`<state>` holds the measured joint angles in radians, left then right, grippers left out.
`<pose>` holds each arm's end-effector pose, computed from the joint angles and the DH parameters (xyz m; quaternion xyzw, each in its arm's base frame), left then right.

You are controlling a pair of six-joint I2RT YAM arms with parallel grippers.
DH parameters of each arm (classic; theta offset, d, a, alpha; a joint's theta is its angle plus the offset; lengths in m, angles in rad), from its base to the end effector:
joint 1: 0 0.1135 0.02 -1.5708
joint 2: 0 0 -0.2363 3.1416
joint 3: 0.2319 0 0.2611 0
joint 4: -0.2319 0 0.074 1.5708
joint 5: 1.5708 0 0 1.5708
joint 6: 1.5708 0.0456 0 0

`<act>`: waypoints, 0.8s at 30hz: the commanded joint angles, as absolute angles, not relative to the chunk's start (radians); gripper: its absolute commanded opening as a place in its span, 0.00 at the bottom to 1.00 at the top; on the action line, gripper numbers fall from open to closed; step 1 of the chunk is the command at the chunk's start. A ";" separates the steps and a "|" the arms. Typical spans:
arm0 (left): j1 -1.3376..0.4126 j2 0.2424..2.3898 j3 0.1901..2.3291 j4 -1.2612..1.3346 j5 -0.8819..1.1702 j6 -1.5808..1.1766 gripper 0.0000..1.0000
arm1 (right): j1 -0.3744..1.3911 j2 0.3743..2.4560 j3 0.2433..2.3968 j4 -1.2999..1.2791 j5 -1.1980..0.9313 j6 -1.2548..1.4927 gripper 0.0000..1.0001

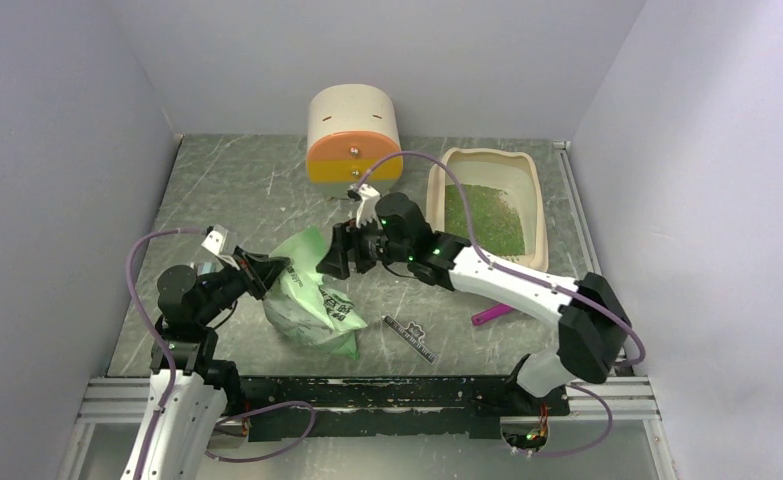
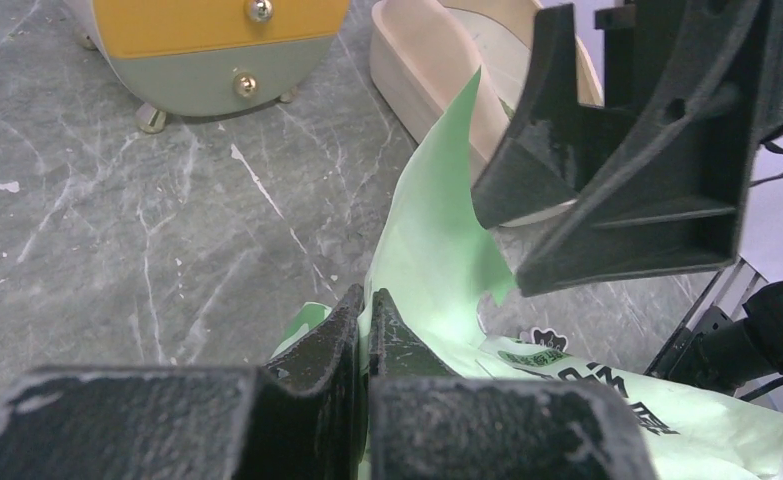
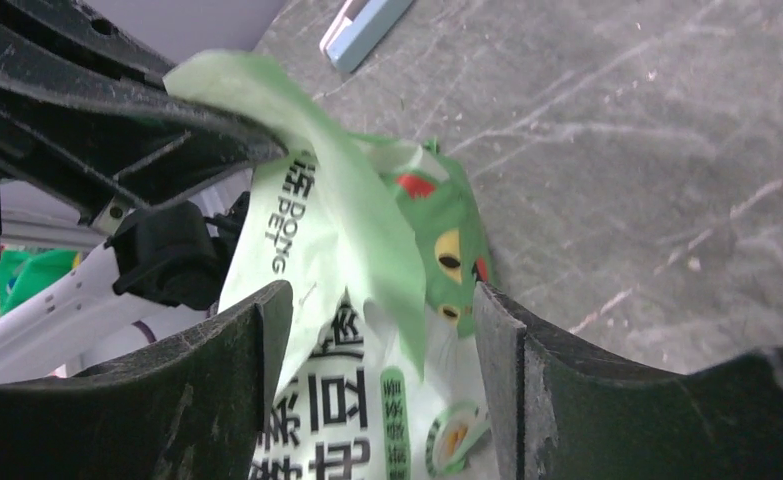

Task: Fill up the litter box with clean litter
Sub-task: Open the cat litter bag at the center of the board.

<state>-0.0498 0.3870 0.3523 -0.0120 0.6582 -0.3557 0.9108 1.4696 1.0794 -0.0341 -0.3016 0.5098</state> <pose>0.1656 -0.0362 0.2487 0.1162 0.7106 -0.3606 0.5929 0.2107 0.2936 0.2590 -0.2453 0.7977 0.4453 0.3242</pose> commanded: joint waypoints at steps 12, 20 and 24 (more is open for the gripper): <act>-0.064 0.381 0.400 0.093 0.791 -0.385 0.05 | 0.910 1.589 1.258 0.106 -0.520 0.329 0.00; -0.065 0.536 0.522 -0.090 0.858 -0.254 0.29 | 0.945 1.561 1.365 -0.046 -0.513 0.265 0.00; -0.064 0.594 0.560 -0.135 0.925 -0.188 0.39 | 0.975 1.562 1.408 -0.084 -0.495 0.244 0.00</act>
<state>-0.0532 0.5644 0.5045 -0.0864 0.7765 -0.2577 0.9432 1.6115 1.3296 -0.0818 -0.4862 0.2832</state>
